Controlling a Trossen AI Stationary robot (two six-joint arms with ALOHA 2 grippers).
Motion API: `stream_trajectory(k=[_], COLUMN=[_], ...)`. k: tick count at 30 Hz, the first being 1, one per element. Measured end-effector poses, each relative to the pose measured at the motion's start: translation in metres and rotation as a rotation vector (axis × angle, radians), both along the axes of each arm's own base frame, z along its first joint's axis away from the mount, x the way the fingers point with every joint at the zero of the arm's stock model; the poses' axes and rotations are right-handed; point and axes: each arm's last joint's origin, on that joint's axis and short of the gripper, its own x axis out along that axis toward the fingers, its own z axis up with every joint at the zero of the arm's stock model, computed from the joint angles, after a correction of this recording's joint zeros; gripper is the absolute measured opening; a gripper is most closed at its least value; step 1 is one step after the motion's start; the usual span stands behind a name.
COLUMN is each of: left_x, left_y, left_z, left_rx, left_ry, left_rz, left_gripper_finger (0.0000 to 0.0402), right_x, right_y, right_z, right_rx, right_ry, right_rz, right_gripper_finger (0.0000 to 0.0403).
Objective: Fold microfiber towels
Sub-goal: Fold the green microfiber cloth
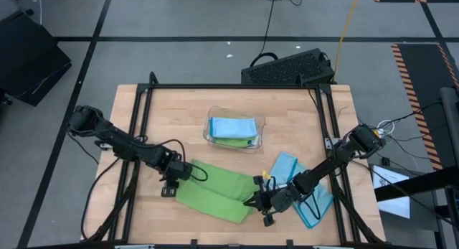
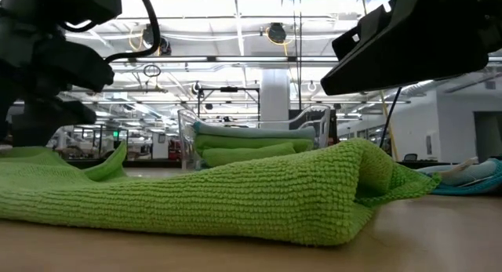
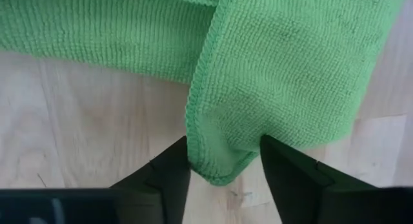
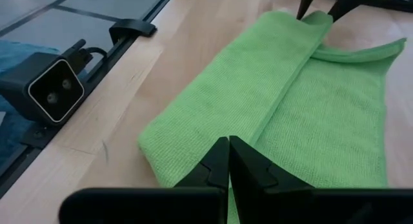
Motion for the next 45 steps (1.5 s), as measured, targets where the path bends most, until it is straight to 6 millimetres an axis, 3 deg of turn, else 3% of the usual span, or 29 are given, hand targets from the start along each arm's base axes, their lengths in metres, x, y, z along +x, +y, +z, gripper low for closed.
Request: stream_trajectory(k=[12, 19, 23, 30, 45], left_x=[0.001, -0.002, -0.004, -0.011, -0.023], left_y=[0.0, -0.005, -0.016, -0.033, -0.063], left_z=[0.0, 0.005, 0.016, 0.032, 0.045], left_rx=[-0.001, -0.011, 0.019, 0.079, 0.145], left_ry=[0.001, 0.004, -0.059, -0.158, -0.284], left_rz=[0.036, 0.081, 0.089, 0.087, 0.069], left_gripper_finger=[0.0091, 0.001, 0.0011, 0.0008, 0.0005], right_x=[-0.006, -0.024, -0.029, -0.036, -0.029], right_y=[0.005, 0.017, 0.022, 0.029, 0.032], right_z=[-0.004, -0.013, -0.016, -0.016, -0.043], right_rx=[0.114, 0.287, 0.349, 0.311, 0.452], right_ry=[0.068, 0.219, 0.254, 0.223, 0.265], right_rz=[-0.06, -0.177, -0.214, -0.218, -0.305], right_gripper_finger=[0.0009, 0.0063, 0.0111, 0.0176, 0.0192])
